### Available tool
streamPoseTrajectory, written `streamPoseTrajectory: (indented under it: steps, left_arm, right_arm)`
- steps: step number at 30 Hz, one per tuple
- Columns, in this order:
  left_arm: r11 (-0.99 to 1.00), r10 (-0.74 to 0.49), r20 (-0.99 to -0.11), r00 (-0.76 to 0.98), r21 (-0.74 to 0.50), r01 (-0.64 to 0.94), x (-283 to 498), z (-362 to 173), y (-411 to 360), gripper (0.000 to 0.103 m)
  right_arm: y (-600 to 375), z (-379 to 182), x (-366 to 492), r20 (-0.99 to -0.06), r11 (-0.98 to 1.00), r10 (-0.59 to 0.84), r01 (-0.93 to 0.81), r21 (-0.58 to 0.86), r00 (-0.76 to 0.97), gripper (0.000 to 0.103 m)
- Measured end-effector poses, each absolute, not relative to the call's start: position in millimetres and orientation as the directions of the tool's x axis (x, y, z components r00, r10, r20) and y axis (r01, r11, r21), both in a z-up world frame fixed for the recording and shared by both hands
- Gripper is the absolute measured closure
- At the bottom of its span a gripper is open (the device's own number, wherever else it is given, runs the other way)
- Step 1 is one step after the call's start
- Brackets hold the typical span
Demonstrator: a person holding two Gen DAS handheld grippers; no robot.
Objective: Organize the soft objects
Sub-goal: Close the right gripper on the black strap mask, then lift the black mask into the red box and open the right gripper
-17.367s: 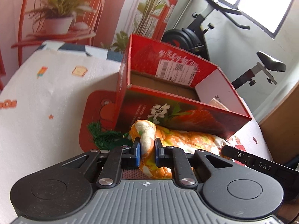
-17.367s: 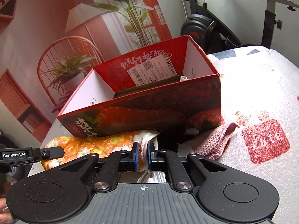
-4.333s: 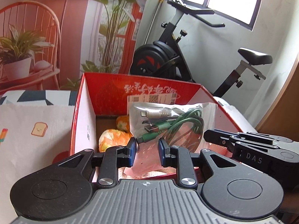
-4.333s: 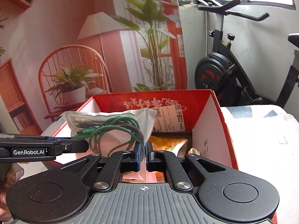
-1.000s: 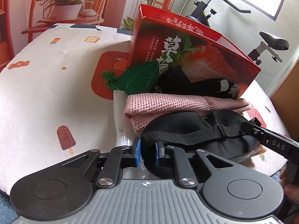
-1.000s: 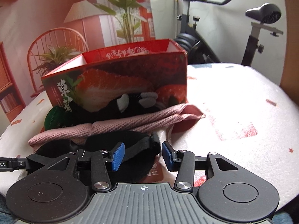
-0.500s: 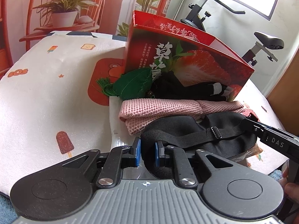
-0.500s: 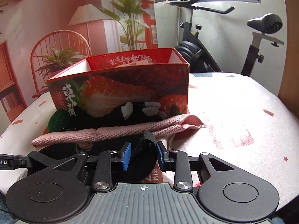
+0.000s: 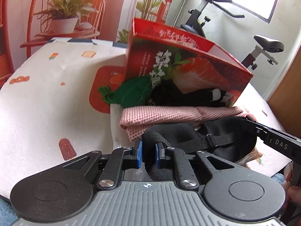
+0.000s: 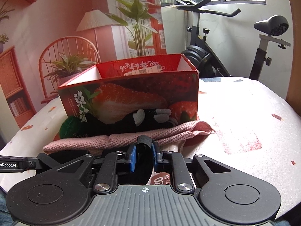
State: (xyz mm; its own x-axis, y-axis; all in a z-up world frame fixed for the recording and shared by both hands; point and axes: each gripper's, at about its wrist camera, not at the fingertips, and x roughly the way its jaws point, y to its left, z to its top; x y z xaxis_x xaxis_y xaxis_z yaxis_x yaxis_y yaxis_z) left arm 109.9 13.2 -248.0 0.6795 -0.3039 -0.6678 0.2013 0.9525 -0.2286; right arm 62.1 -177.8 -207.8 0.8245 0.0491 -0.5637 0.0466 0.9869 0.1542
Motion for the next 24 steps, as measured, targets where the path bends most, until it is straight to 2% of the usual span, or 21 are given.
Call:
streamPoseTrajectory:
  steps: [9,15,19,24]
  left_arm:
    - [0.946,-0.325,-0.653,0.684,-0.226,0.234,108,-244,9,0.088]
    - [0.949,-0.314,-0.636,0.705,-0.225,0.22,106,-240,12,0.092]
    - [0.947,-0.32,-0.614,0.722,-0.229,0.225,104,-236,13,0.092]
    - [0.948,-0.318,-0.634,0.705,-0.228,0.223,108,-241,13,0.093]
  right_arm:
    - [-175,-204,61,-0.559,0.984,0.088,0.014,0.176,0.824,0.087]
    - [-180,-203,60,-0.553,0.982,0.07,0.039,0.183,0.83,0.094]
    - [-184,-201,58,-0.545,0.979,0.079,0.037,0.199,0.834,0.094]
    - [-183,-208,62,-0.568,0.978,0.082,0.044,0.204,0.819,0.094]
